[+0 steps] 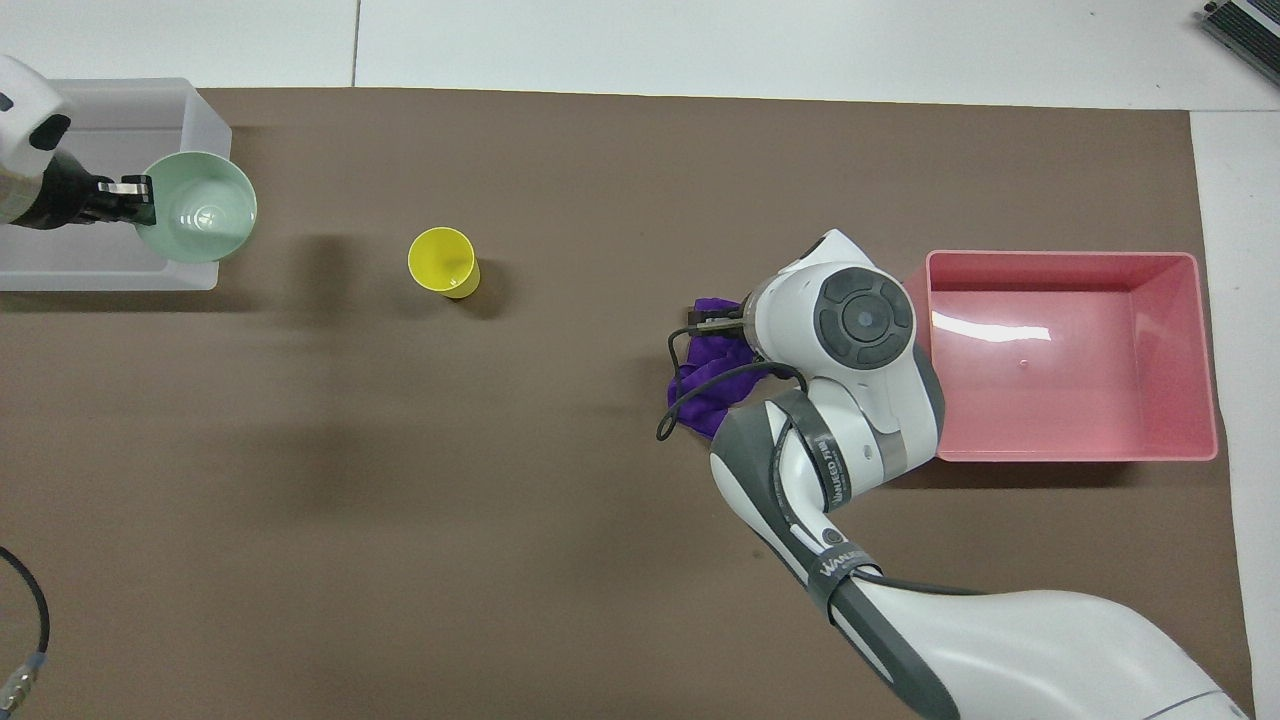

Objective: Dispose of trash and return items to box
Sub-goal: 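Place the bowl in the clear box while the right gripper reaches the cloth, then grasp the purple cloth with the right gripper and lift it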

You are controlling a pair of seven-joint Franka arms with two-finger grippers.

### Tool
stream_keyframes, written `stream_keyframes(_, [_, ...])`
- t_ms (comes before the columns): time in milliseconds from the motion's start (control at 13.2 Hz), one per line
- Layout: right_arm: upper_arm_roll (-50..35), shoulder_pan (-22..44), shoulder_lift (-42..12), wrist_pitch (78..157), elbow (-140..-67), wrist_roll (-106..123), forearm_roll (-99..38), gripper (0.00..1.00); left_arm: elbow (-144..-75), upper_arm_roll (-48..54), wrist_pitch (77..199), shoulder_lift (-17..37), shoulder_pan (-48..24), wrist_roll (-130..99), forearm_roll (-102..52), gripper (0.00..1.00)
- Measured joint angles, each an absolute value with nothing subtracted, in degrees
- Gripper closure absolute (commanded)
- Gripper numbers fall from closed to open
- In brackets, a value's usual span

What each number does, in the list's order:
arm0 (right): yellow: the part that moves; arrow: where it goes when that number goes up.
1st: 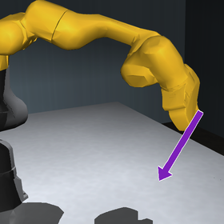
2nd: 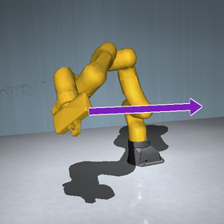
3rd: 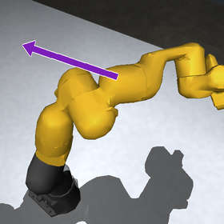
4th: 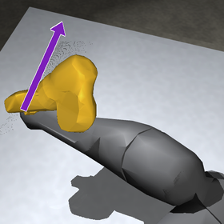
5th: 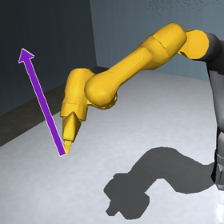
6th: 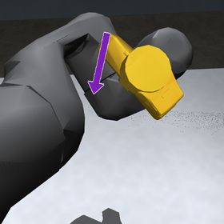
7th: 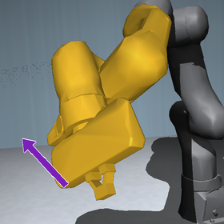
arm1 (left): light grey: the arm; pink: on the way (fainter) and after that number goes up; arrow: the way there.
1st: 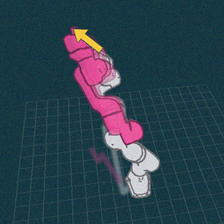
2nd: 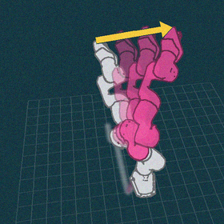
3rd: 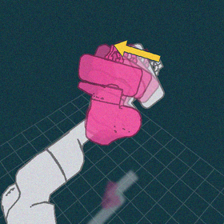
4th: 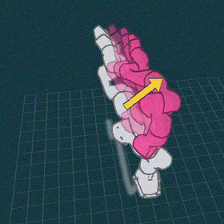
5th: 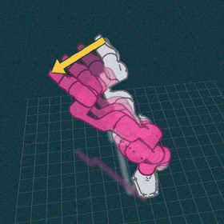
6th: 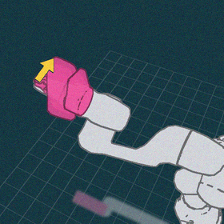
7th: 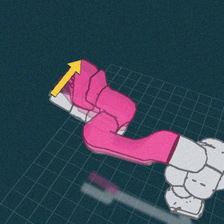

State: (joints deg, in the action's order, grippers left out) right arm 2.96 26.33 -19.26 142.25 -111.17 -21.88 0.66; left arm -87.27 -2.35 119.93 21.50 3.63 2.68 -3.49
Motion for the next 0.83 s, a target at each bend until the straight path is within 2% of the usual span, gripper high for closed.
stream_keyframes(378, [2.99,26.73,-19.47,143.01,-113.97,-20.38,0.67,0.00,-72.50,-2.08,119.45,31.91,10.46,2.72,-3.56,1.00])
stream_keyframes(529, [2.99,26.74,-19.47,143.09,-115.09,-19.99,0.67,0.95,-68.83,-2.08,119.79,35.77,12.88,3.03,-3.49,1.00])
stream_keyframes(605, [2.99,26.74,-19.46,143.09,-115.26,-19.92,0.67,1.00,-67.57,-2.09,120.58,37.27,13.53,3.30,-3.03,1.00])
stream_keyframes(831, [2.99,26.74,-18.39,140.79,-115.14,-19.92,0.67,1.00,-66.81,-2.06,123.03,39.72,13.88,3.38,0.49,1.00])
